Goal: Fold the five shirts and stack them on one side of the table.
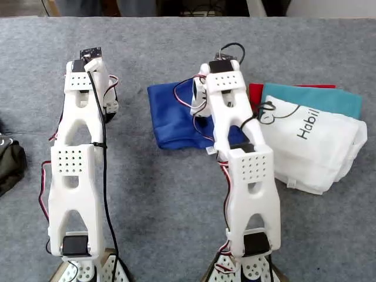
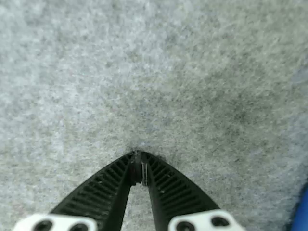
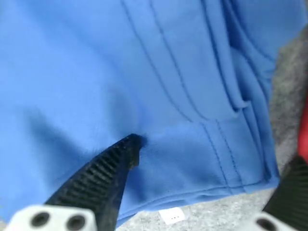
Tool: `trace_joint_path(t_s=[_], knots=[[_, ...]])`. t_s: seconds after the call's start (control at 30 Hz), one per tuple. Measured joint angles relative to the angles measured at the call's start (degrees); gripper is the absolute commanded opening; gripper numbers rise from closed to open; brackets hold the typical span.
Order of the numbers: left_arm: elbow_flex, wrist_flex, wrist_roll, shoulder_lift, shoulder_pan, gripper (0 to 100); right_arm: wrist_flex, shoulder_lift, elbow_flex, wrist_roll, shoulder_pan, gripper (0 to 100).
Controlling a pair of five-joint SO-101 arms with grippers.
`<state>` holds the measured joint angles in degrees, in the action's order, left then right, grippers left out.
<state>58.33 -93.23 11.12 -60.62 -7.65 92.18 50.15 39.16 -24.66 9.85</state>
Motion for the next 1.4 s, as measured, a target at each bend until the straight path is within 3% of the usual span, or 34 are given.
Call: trace_joint_path(t_s=[0.43, 0.77, 1.4], knots=[[0.0, 0.0, 0.0, 0.0, 0.0, 3, -10.29, -1.58, -11.96, -2.73, 0.09, 44.3], [0.0, 0.0, 0.0, 0.0, 0.0, 3, -10.81, -1.67, -11.96, -1.14, 0.0, 15.3], [3.52, -1.32, 0.62, 0.53, -1.05, 6, -10.55, -1.67, -11.96, 0.62, -2.37, 1.3]])
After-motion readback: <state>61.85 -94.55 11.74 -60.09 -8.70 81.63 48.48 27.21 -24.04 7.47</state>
